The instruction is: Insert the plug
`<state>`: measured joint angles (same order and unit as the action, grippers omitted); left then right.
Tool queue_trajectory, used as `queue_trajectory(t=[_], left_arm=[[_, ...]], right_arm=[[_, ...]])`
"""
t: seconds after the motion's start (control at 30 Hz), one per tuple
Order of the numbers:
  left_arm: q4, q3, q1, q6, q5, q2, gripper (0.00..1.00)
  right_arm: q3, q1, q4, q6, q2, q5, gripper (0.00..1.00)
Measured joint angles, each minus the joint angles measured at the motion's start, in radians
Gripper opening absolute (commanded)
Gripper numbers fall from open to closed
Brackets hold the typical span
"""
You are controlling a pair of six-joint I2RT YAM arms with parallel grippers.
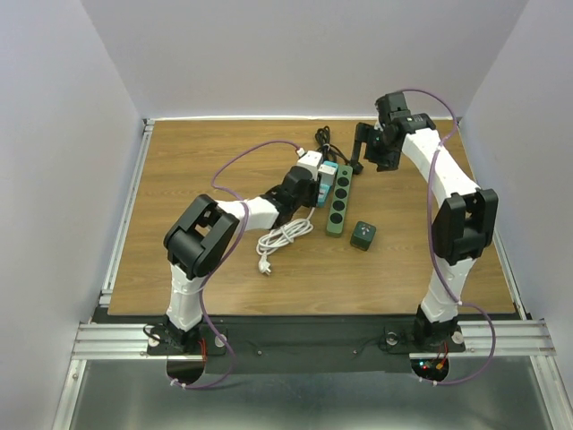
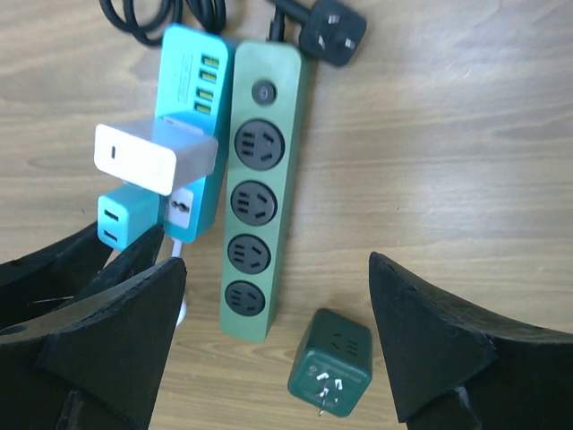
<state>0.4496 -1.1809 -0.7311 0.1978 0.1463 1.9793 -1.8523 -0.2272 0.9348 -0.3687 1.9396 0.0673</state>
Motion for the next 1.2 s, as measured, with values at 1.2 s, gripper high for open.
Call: queue_trajectory(t=[1.2], left_arm=[[-0.351, -0.217, -0.015, -0.047, 0.053, 0.062, 0.00]], right_arm=[[0.183, 0.043, -0.235, 0.056, -0.029, -0.005, 0.88]])
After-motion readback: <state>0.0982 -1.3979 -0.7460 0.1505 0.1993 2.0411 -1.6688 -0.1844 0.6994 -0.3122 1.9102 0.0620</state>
